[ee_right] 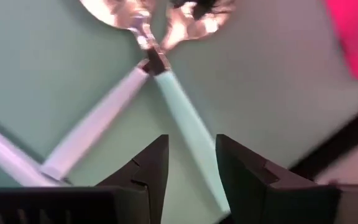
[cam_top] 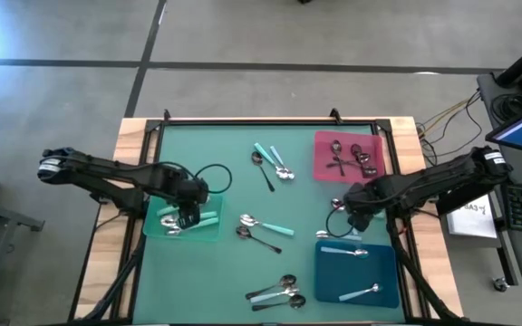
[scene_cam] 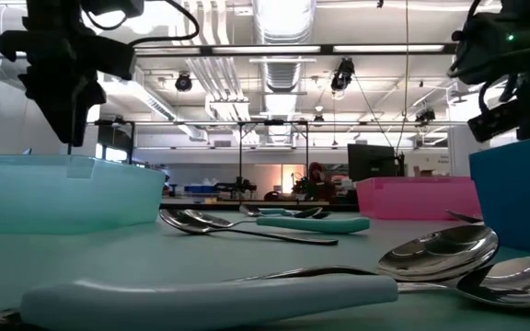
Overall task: Sort silverware by color (type)
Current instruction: Put the green spoon into the green bin, then put the blue spoon into the blue bin
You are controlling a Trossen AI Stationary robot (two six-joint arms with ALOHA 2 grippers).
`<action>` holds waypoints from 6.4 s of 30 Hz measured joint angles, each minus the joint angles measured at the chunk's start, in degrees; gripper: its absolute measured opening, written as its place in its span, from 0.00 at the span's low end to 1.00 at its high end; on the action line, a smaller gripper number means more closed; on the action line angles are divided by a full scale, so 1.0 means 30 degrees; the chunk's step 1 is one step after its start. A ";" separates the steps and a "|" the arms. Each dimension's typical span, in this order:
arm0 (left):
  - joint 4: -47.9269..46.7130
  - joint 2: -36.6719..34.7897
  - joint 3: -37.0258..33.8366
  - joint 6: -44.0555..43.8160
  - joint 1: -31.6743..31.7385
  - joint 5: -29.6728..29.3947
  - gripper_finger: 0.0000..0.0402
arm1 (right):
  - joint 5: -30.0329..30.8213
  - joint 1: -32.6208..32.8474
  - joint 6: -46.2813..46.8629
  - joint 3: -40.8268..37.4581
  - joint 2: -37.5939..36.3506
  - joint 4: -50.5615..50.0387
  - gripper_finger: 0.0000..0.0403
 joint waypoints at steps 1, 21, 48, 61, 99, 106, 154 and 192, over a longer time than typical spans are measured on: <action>0.0098 0.0000 0.0000 0.0216 0.0000 -0.0124 0.41 | -0.0024 0.0000 -0.0014 -0.0073 -0.0001 0.0405 0.31; 0.2754 0.0007 0.0000 0.1376 0.0000 -0.0479 0.36 | 0.0624 -0.1494 -0.0195 -0.1203 0.3745 0.3528 0.22; 2.0242 0.3049 -0.0411 0.5636 -0.0007 -0.0434 0.24 | 0.7555 -0.1148 -0.9063 0.4348 0.2112 1.6822 0.08; 2.2257 0.7948 0.2292 0.7362 -0.0109 -0.2285 0.34 | 0.5318 -0.0906 -1.3380 0.4334 0.4309 2.4087 0.08; 2.1042 0.8176 0.2251 0.3898 0.0036 -0.1373 0.13 | 0.2482 -0.0736 -1.2118 0.4370 0.3852 2.0743 0.37; 1.6461 0.6742 0.2478 0.2851 0.0029 -0.2434 0.13 | 0.2691 -0.0736 -0.5054 0.4370 0.1341 1.1830 0.43; -0.5861 -0.0670 0.1894 -0.5788 -0.2025 -0.1799 0.36 | 0.2125 0.2343 0.8095 0.1540 0.4342 0.2492 0.39; -0.1419 0.0013 0.1858 -0.5890 -0.1823 -0.4653 0.36 | 0.2290 0.3381 0.1762 0.6944 0.2863 0.0162 0.04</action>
